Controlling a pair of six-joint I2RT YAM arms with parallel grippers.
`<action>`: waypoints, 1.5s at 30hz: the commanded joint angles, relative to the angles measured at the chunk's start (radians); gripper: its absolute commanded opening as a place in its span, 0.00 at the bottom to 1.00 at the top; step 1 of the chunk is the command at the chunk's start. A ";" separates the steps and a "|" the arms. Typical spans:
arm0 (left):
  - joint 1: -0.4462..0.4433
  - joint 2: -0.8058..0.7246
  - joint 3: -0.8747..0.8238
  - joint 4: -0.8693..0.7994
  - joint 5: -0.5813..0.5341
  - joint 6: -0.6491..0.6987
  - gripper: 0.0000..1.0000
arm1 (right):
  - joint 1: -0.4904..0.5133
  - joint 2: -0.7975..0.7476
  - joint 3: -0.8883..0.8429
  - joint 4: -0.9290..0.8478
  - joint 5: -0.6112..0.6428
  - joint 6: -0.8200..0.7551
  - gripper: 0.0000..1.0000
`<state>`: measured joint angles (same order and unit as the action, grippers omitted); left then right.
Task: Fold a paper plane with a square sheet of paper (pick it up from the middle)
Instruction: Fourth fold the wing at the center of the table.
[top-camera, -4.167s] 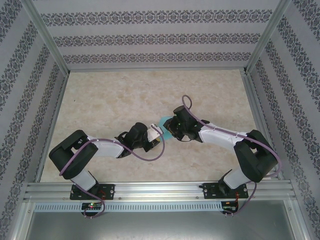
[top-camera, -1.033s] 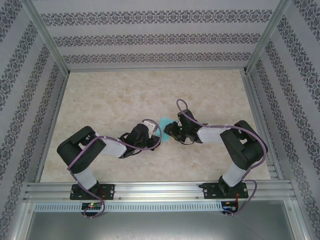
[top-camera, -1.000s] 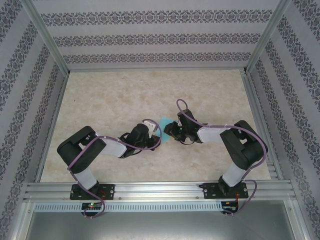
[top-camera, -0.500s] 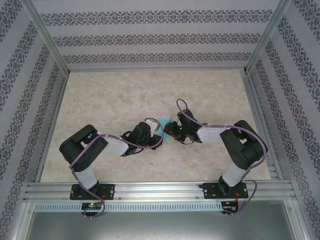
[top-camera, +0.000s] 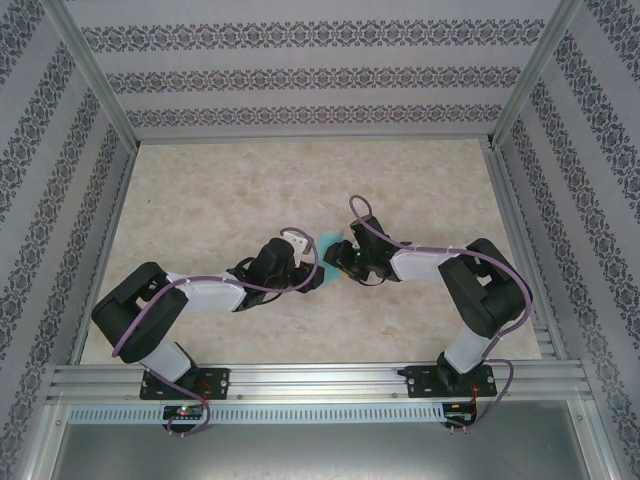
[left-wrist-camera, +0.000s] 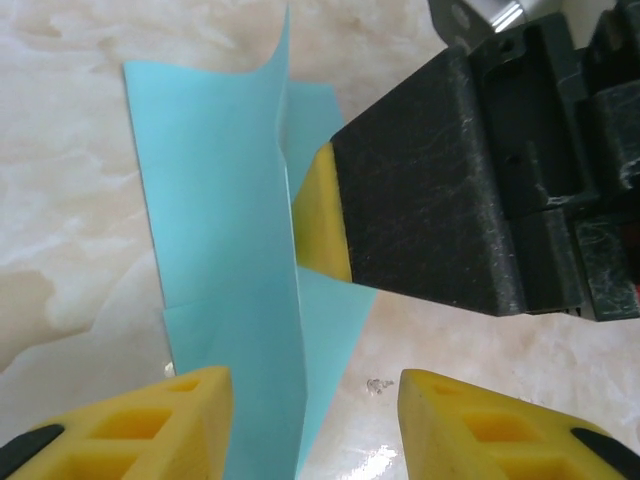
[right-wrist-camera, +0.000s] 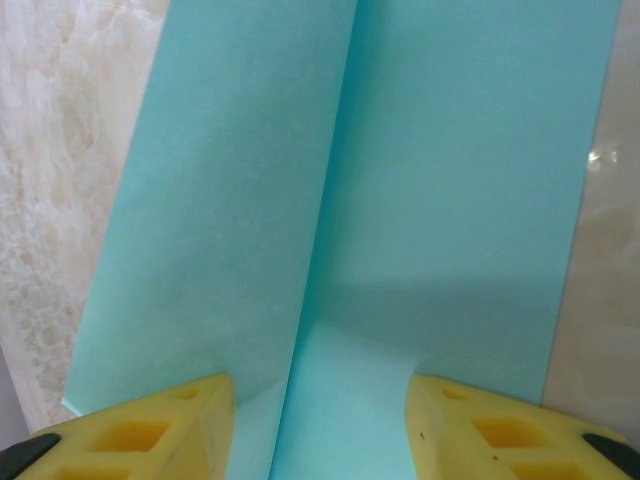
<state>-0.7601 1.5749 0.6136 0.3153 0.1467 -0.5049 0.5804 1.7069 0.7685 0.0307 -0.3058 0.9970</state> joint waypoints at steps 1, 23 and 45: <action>0.010 -0.033 0.008 -0.032 -0.011 -0.042 0.51 | 0.010 0.042 0.019 -0.090 0.076 0.000 0.51; 0.085 0.179 0.146 -0.065 0.144 -0.025 0.34 | 0.025 0.048 0.061 -0.165 0.074 0.013 0.56; 0.146 0.200 0.120 0.016 0.276 -0.057 0.13 | -0.019 -0.049 0.044 -0.031 -0.055 -0.152 0.48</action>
<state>-0.6281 1.7676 0.7433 0.2695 0.3836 -0.5381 0.5667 1.6535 0.8200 -0.0593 -0.3168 0.8848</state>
